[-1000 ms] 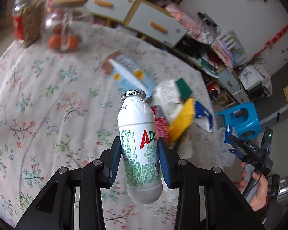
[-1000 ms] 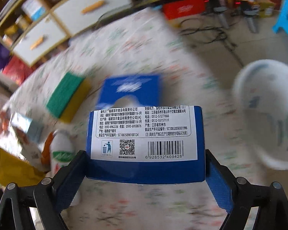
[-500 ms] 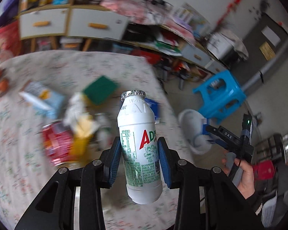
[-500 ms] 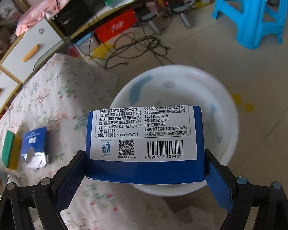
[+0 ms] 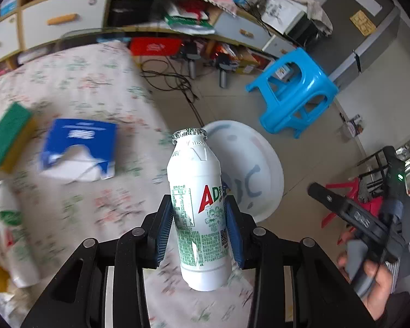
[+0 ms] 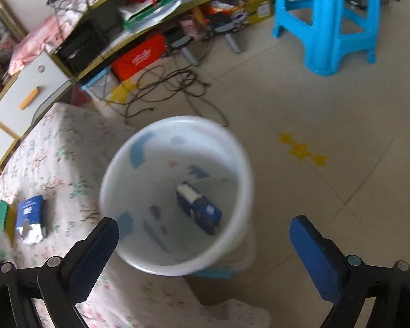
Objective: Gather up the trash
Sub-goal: 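Drop the blue box into the white bin with the right tool while the left tool drops the bottle in, then move both open tools back over the trash on the table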
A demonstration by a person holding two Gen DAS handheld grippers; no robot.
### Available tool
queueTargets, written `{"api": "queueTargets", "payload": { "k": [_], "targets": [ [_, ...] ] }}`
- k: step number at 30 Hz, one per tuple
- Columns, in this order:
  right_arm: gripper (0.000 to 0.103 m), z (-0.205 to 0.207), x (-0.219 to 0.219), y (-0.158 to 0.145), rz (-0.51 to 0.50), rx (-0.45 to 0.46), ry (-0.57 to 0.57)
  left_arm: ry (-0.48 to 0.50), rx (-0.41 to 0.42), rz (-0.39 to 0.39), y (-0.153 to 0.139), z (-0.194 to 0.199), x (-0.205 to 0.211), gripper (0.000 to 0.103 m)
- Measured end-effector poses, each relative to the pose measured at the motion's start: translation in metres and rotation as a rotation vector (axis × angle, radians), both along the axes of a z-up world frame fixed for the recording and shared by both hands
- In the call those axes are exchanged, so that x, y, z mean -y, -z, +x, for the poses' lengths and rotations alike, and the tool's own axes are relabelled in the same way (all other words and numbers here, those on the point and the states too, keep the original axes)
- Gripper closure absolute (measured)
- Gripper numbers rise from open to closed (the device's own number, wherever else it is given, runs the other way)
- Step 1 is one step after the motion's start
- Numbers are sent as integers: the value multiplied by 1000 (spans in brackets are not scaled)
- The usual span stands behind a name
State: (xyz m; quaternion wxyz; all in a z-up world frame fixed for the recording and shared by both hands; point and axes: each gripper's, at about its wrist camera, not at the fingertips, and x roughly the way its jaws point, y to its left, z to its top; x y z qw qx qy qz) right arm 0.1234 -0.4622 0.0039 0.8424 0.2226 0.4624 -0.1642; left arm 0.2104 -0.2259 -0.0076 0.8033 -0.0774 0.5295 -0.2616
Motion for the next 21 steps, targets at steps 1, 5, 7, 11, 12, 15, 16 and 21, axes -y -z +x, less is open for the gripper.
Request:
{"api": "queueTargets", "payload": {
  "k": [1, 5, 7, 11, 12, 15, 16, 21],
  "targets": [
    [0, -4, 5, -1, -9, -2, 7, 7, 0, 2, 3, 2, 8, 63],
    [0, -14, 23, 0, -22, -8, 29, 27, 19, -17, 8, 11, 33, 63],
    [0, -17, 28, 1, -17, -8, 39, 29, 26, -25, 11, 15, 40, 63],
    [0, -21, 35, 0, 8, 8, 61, 40, 43, -44, 15, 23, 51, 63],
    [0, -21, 35, -1, 11, 13, 64, 54, 63, -49, 14, 25, 56, 61],
    [0, -21, 33, -3, 12, 22, 59, 49, 104, 14, 8, 26, 59, 31],
    [0, -20, 32, -4, 12, 24, 56, 40, 97, 14, 7, 26, 55, 27],
    [0, -17, 25, -6, -1, 28, 37, 10, 99, 58, 1, 20, 36, 11]
  ]
}}
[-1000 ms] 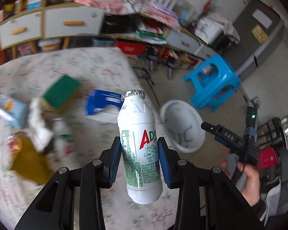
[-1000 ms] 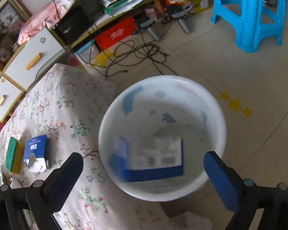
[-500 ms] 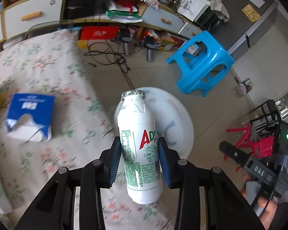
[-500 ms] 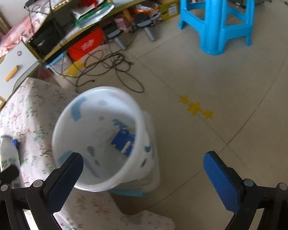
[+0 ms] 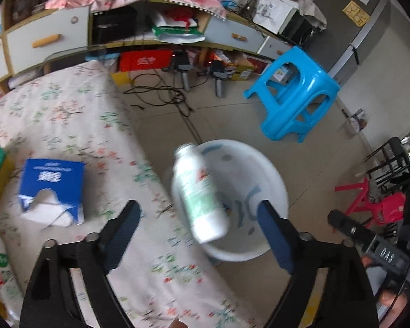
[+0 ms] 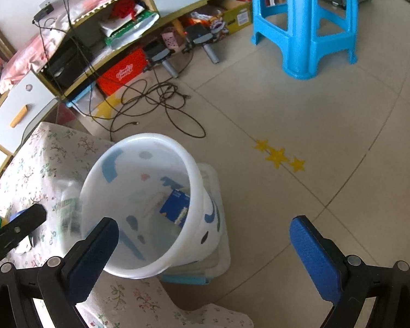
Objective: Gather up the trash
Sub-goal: 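Move both open tools back over the trash on the table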
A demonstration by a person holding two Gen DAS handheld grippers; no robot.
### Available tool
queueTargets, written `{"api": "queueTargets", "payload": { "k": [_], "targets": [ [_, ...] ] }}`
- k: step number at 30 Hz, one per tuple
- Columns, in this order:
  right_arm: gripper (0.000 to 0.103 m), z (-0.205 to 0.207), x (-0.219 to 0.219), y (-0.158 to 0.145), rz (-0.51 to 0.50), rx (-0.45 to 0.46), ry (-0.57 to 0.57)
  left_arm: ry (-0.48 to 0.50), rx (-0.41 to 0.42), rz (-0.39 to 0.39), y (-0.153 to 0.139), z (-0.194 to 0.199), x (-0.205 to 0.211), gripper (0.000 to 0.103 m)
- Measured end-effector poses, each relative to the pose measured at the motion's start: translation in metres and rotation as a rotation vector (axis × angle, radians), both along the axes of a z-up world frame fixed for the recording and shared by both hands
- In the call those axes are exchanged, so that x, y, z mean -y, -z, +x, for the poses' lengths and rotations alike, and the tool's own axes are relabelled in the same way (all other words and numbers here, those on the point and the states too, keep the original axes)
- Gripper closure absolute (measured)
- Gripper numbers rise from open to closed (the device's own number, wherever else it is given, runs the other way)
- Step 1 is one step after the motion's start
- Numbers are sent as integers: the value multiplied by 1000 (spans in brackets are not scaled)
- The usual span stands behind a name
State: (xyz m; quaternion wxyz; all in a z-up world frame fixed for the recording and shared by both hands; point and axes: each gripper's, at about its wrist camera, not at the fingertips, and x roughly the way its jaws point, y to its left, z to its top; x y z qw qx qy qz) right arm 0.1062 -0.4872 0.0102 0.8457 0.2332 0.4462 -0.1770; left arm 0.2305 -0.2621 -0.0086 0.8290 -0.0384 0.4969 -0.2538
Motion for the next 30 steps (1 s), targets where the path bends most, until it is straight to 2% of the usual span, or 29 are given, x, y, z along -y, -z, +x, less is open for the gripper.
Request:
{"api": "queueTargets", "payload": {
  "k": [5, 12, 19, 26, 30],
  "targets": [
    [0, 4, -10, -4, -1, 9, -20, -19, 24, 29, -8, -13, -27, 2],
    [0, 13, -35, -12, -16, 26, -69, -71, 50, 46, -30, -36, -79, 1],
    [0, 26, -70, -17, -15, 35, -131, -165, 106, 83, -49, -62, -152, 0],
    [0, 40, -118, -20, -35, 37, -220, -290, 122, 136, -50, -78, -226, 0],
    [0, 47, -141, -17, -44, 27, -261, -353, 108, 112, -41, -83, -262, 0]
  ]
}}
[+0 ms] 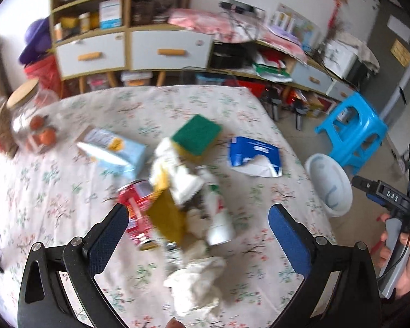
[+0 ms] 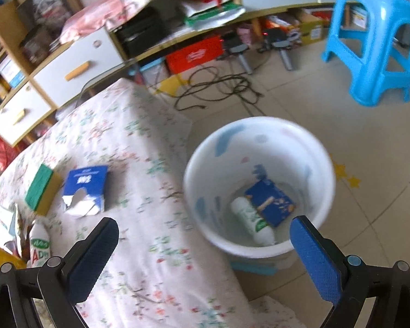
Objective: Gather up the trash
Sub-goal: 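Move both open tools back over the trash on the table, then grasp the red can with the left tool while the right tool grasps another white bottle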
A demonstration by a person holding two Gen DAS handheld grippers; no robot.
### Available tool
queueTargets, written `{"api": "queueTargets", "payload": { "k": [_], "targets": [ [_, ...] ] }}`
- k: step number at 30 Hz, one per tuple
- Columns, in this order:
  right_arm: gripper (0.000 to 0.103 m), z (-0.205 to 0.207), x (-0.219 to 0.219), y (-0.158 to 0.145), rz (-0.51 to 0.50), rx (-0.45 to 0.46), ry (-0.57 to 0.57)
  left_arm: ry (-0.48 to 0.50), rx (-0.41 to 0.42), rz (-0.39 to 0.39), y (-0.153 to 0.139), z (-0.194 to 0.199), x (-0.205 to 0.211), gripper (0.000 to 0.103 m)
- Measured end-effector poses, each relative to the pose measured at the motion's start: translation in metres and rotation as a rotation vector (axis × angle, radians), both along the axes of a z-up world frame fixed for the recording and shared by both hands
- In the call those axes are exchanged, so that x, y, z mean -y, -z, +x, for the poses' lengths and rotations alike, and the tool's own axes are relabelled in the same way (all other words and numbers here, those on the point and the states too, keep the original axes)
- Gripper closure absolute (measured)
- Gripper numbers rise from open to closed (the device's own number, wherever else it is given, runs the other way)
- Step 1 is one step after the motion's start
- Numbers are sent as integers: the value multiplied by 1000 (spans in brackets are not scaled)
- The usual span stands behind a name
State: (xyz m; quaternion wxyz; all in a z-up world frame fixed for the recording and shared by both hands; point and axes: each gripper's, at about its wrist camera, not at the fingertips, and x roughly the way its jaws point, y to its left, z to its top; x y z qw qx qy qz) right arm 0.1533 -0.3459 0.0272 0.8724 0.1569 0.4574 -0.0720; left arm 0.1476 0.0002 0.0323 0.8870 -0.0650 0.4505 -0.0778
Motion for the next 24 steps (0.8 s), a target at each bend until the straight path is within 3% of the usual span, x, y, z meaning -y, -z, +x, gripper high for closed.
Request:
{"api": "queueTargets", "payload": {
  "k": [8, 16, 24],
  "targets": [
    [0, 13, -38, 11, 3, -30, -52, -58, -115, -26, 38, 11, -36, 0],
    [0, 26, -67, 18, -1, -51, -92, -126, -117, -152, 33, 7, -80, 0],
    [0, 38, -85, 25, -9, -70, -108, -213, -212, -169, 59, 20, -110, 2]
  ]
}}
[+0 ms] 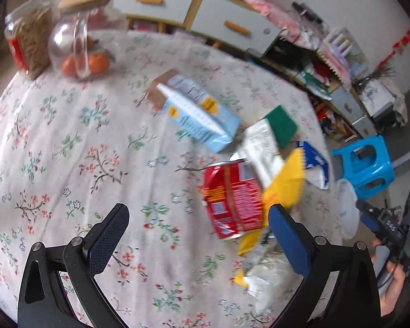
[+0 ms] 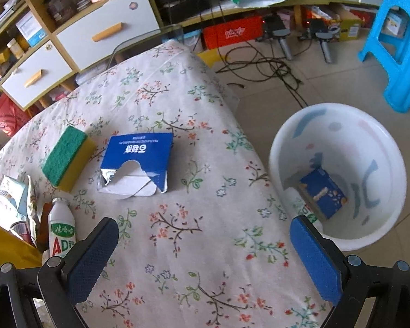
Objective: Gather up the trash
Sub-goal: 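Grasp the red can with the left tool while the right tool grasps another white bottle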
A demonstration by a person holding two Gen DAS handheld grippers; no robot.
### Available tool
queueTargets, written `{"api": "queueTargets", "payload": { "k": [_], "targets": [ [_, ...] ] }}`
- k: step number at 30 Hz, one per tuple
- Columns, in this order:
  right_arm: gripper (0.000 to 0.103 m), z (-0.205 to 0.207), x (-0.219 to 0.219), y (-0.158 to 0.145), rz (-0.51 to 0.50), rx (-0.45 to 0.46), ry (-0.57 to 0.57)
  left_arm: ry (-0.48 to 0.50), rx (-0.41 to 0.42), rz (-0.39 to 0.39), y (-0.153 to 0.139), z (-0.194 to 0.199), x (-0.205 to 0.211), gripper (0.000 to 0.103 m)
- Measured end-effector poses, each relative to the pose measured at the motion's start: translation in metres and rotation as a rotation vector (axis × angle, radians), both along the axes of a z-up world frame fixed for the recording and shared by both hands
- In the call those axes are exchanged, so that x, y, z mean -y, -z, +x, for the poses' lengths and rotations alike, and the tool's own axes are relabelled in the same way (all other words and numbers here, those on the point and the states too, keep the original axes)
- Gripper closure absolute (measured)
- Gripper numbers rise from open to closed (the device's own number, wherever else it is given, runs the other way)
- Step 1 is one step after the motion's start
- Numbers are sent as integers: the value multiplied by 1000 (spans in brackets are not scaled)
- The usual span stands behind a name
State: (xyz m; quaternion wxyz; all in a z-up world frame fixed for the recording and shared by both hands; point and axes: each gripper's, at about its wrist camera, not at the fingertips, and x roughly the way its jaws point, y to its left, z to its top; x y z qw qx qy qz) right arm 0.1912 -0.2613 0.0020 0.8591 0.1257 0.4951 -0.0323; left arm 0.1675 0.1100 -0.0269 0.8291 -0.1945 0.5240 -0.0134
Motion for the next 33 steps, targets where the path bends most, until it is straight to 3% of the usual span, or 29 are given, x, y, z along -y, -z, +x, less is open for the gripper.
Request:
{"api": "queueTargets", "payload": {
  "k": [6, 10, 14, 17, 21, 33],
  "targets": [
    [0, 7, -17, 5, -4, -15, -33, -93, -75, -110, 25, 15, -18, 14],
    [0, 10, -26, 8, -6, -23, -48, -156, -50, -96, 21, 18, -31, 15],
    [0, 13, -29, 10, -9, -28, -51, -115, -51, -78, 21, 24, -24, 16],
    [0, 17, -34, 13, -13, -35, -57, -46, -64, -85, 28, 30, -1, 26],
    [0, 19, -40, 15, -7, -43, -73, 23, -84, -70, 37, 37, 28, 30],
    [0, 13, -39, 16, -2, -49, -67, 45, -99, 12, 49, 51, 57, 30]
  ]
}}
